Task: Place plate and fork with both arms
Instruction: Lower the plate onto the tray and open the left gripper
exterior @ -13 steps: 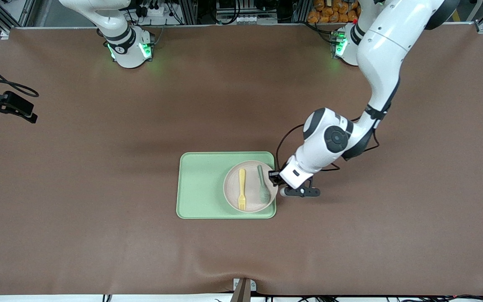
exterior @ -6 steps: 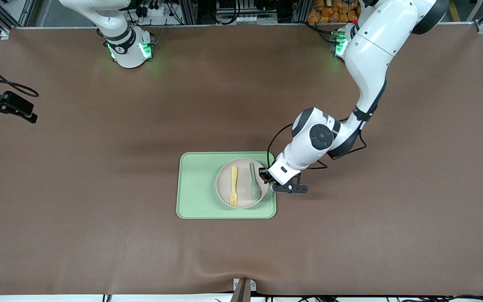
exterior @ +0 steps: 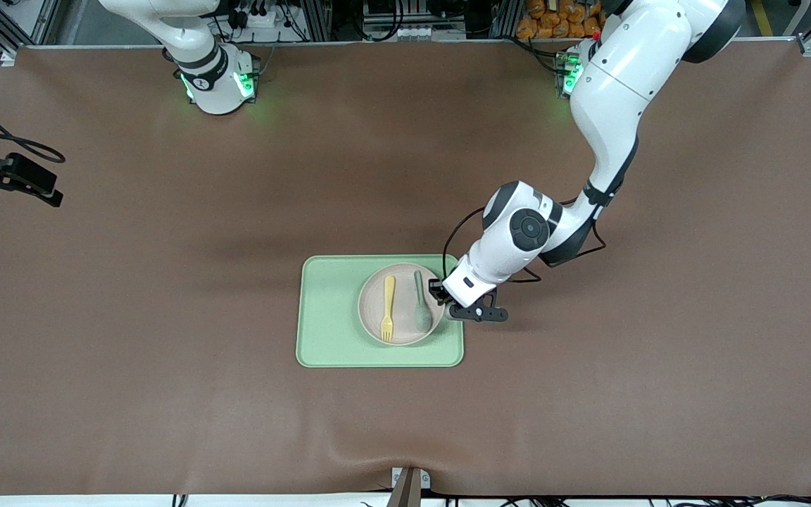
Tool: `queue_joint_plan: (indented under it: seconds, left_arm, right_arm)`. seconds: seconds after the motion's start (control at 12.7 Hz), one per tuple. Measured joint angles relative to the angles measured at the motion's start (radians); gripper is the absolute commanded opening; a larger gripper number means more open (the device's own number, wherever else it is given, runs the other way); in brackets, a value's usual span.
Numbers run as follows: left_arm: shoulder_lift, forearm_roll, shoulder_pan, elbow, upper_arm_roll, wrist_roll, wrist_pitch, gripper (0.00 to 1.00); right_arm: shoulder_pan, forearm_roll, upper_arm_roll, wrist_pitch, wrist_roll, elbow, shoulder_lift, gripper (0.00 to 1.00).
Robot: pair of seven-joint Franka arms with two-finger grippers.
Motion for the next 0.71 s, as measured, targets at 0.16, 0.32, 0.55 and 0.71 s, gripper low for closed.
queue_joint_plan:
  seconds: [0.16, 0.32, 0.55, 0.71]
  left_arm:
    - [0.009, 0.0, -0.011, 0.0, 0.008, 0.0, 0.006, 0.24]
    - [0.015, 0.0, -0.042, 0.0, 0.041, -0.001, 0.008, 1.0]
    - [0.016, 0.0, -0.068, 0.005, 0.068, -0.026, 0.014, 1.0]
    - [0.012, 0.0, -0.065, 0.02, 0.073, -0.026, 0.021, 1.0]
  right_arm:
    - [0.0, 0.0, 0.0, 0.0, 0.0, 0.0, 0.0, 1.0]
    - [0.0, 0.0, 0.0, 0.0, 0.0, 0.0, 0.0, 1.0]
    - [0.0, 0.0, 0.0, 0.0, 0.0, 0.0, 0.0, 1.0]
    - [0.0, 0.001, 0.0, 0.0, 0.0, 0.0, 0.0, 1.0]
